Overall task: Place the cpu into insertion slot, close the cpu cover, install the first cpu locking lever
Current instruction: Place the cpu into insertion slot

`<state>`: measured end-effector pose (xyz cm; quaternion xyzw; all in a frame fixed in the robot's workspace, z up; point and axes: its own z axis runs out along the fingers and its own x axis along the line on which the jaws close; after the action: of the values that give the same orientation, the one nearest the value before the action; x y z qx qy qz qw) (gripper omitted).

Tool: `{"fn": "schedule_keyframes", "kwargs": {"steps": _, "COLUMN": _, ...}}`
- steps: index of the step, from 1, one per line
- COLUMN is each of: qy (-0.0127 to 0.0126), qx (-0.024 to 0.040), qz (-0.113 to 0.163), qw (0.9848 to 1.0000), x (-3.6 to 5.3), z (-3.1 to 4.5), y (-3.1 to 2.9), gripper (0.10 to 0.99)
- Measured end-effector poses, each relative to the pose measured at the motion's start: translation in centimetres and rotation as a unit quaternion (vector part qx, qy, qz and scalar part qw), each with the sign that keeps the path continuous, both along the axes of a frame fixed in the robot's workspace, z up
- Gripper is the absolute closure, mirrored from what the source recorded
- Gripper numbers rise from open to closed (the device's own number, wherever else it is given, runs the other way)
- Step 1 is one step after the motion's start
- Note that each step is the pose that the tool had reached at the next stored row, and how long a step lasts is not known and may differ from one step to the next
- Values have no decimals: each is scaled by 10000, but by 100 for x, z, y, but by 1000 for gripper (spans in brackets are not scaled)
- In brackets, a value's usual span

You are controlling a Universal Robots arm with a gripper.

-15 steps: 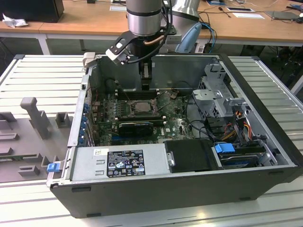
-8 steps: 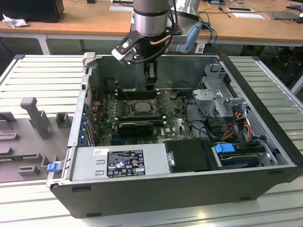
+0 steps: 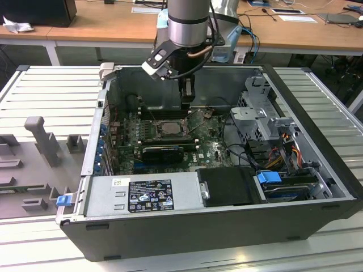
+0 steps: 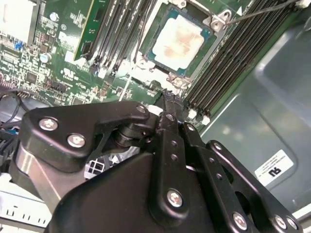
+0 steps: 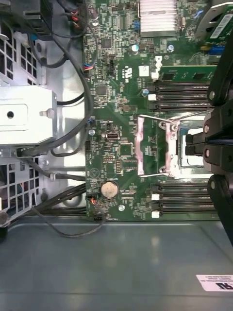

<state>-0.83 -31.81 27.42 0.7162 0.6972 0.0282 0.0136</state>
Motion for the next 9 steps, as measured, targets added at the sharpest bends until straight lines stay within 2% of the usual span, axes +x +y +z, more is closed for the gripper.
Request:
{"fn": "schedule_keyframes", "kwargs": {"steps": 2, "qy": -1, "qx": 2, "qz": 7, "qw": 10000, "x": 48, "z": -2, "y": 0, "gripper": 980}}
{"fn": "schedule_keyframes", "kwargs": {"steps": 9, "qy": -1, "qx": 1, "qz": 6, "qw": 10000, "x": 122, "z": -3, "y": 0, "gripper": 980}}
